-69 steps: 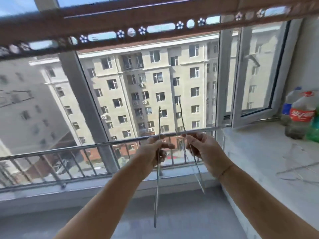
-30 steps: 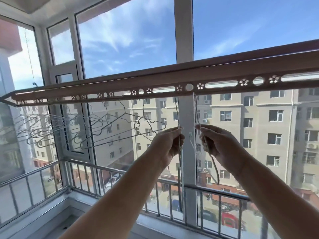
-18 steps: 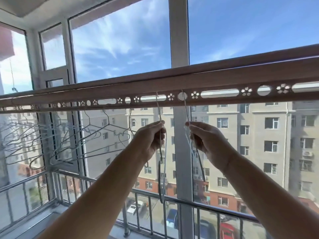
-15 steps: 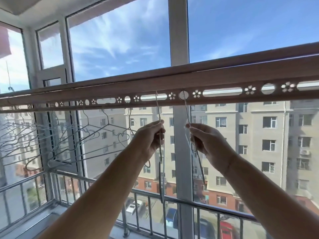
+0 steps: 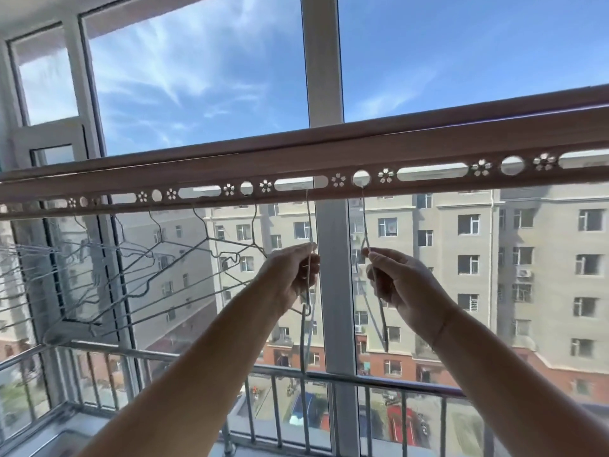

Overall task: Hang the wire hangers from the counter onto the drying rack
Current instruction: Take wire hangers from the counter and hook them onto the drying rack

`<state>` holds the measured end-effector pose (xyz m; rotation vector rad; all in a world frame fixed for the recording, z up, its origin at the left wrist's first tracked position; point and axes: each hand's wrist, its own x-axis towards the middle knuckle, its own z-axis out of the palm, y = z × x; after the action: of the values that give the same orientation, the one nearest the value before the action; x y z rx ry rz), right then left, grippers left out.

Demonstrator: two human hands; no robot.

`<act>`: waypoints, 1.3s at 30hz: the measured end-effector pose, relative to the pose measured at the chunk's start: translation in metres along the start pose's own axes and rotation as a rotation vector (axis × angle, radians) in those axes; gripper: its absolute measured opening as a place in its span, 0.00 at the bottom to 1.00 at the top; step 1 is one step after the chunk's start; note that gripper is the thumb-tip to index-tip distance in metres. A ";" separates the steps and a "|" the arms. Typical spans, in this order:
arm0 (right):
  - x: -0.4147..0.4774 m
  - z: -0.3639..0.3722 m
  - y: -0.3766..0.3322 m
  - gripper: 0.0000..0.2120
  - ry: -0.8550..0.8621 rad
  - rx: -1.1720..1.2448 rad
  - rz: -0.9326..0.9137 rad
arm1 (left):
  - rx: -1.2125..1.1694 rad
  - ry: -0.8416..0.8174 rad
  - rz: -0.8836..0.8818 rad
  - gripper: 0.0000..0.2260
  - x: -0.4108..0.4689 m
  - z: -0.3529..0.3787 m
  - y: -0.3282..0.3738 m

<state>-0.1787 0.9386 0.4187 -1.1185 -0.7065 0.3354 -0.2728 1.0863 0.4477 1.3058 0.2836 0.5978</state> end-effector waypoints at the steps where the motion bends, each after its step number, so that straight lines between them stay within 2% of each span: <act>1: -0.004 0.000 0.001 0.09 0.005 0.000 0.005 | 0.024 0.005 -0.010 0.06 -0.001 -0.002 -0.002; 5: -0.015 0.003 0.008 0.07 0.069 -0.002 0.025 | 0.136 0.024 -0.076 0.06 -0.006 -0.014 -0.010; 12: -0.034 0.003 0.011 0.10 0.117 0.020 0.027 | 0.113 0.020 -0.067 0.05 -0.027 -0.043 -0.018; 16: -0.049 0.001 0.016 0.10 0.159 0.028 0.040 | 0.084 0.010 -0.086 0.09 -0.035 -0.055 -0.025; 20: -0.064 -0.003 0.024 0.10 0.189 0.034 0.053 | -0.003 -0.024 -0.184 0.15 -0.042 -0.066 -0.042; 26: -0.088 -0.019 0.040 0.09 0.263 0.020 0.080 | -0.062 -0.042 -0.324 0.20 -0.053 -0.086 -0.101; 32: -0.119 -0.050 0.057 0.07 0.343 -0.016 0.116 | 0.035 -0.170 -0.409 0.13 -0.059 -0.051 -0.158; 39: -0.153 -0.109 0.051 0.05 0.524 -0.191 0.079 | 0.149 -0.409 -0.364 0.10 -0.074 0.035 -0.191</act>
<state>-0.2141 0.7948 0.2919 -1.3473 -0.2328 0.0318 -0.2672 0.9899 0.2643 1.4420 0.2221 -0.0029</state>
